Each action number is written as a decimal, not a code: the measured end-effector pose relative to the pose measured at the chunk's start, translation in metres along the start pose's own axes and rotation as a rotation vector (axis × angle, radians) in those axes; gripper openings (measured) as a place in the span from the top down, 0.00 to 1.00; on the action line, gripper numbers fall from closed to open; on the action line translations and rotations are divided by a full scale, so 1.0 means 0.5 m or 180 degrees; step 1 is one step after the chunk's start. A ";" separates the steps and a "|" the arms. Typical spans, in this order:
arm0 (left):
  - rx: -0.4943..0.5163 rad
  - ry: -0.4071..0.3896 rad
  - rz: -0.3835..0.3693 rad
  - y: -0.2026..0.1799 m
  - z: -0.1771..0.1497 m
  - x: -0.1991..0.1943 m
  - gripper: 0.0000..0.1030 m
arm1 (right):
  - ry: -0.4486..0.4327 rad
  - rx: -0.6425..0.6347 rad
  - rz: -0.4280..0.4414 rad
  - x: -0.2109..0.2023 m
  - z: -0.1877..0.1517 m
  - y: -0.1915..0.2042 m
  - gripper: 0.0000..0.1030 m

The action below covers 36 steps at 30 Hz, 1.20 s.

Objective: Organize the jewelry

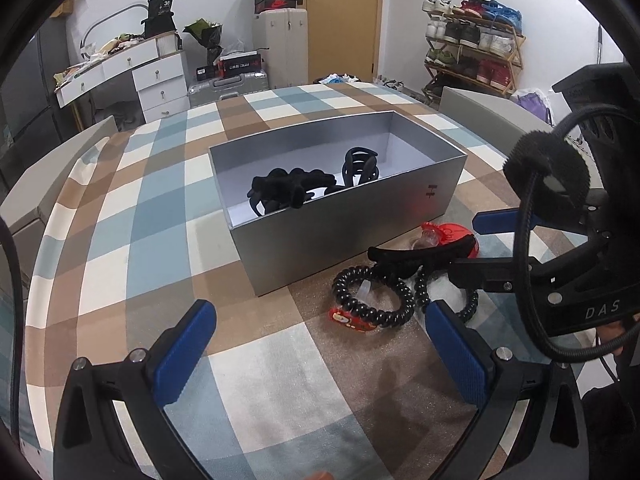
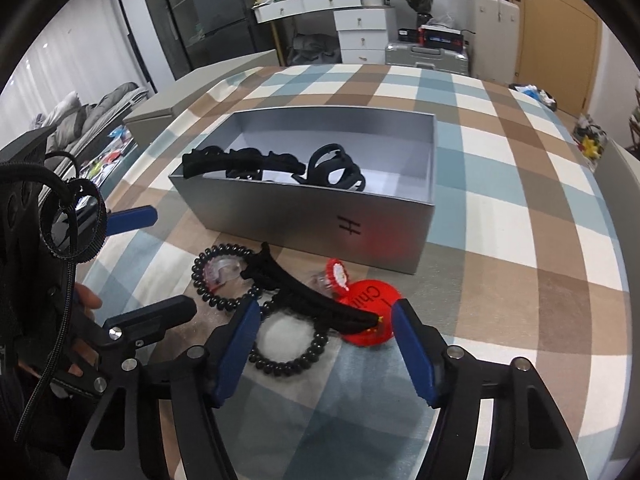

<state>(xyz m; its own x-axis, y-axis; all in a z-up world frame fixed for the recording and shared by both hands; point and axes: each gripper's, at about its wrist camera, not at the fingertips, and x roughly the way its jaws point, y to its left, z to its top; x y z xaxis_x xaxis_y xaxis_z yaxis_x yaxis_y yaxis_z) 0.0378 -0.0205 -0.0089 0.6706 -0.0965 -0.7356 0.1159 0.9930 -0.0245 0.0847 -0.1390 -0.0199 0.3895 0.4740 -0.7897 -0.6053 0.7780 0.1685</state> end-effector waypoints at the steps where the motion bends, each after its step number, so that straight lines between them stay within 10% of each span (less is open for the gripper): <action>1: -0.0001 0.0008 0.0000 0.000 0.000 0.002 0.01 | 0.0010 -0.0010 -0.0006 0.002 0.000 0.002 0.34; 16: 0.0034 0.0096 0.0012 -0.009 -0.010 0.015 0.01 | 0.0066 -0.0145 -0.0239 0.015 -0.002 0.003 0.68; 36: 0.0150 0.0038 -0.0211 -0.032 -0.001 0.026 0.16 | -0.0359 -0.0103 0.0062 -0.065 0.014 -0.003 0.69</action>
<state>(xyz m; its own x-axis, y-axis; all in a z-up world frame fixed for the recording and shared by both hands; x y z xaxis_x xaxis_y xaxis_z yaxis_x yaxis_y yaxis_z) 0.0442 -0.0376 -0.0186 0.6515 -0.1607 -0.7414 0.1942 0.9801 -0.0418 0.0779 -0.1529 0.0098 0.4519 0.5338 -0.7147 -0.6350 0.7552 0.1625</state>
